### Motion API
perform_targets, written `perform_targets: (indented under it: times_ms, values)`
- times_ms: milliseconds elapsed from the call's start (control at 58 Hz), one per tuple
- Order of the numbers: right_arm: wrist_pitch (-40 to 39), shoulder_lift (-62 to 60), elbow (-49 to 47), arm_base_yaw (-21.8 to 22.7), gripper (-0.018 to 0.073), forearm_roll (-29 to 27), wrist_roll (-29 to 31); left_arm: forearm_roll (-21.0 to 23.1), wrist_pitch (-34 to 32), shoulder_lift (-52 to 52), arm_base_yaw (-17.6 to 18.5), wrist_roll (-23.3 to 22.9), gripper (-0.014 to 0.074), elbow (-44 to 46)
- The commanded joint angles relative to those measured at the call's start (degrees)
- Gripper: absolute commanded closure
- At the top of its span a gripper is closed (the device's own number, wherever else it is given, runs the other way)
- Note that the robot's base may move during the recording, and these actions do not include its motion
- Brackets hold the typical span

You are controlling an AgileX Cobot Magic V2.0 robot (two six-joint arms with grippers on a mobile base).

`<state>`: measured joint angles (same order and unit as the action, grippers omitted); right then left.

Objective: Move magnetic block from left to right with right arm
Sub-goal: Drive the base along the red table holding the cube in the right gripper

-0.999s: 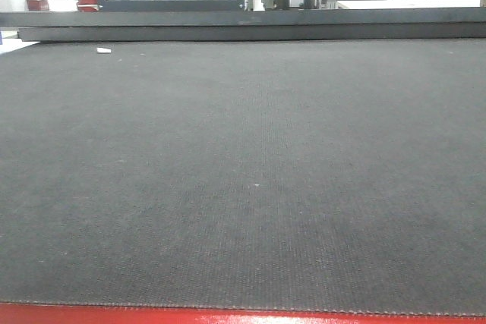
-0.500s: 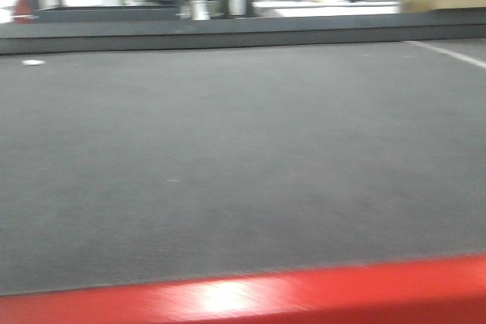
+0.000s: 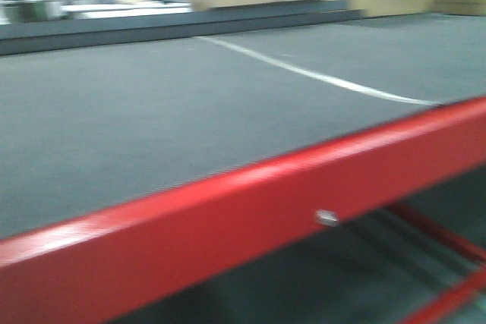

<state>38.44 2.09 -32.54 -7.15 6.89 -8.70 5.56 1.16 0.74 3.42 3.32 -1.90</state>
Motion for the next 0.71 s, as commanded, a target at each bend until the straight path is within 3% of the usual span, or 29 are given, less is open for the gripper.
perform_targets:
  times_ms: [0, 689]
  values:
    - [-5.35, 0.93, -1.38, 0.23, 0.0503, 0.59, 0.47, 0.27, -4.45, 0.72, 0.21, -0.34, 0.0722, -0.44]
    - [-5.35, 0.93, -1.38, 0.23, 0.0503, 0.59, 0.47, 0.27, -4.45, 0.72, 0.21, -0.34, 0.0722, -0.44]
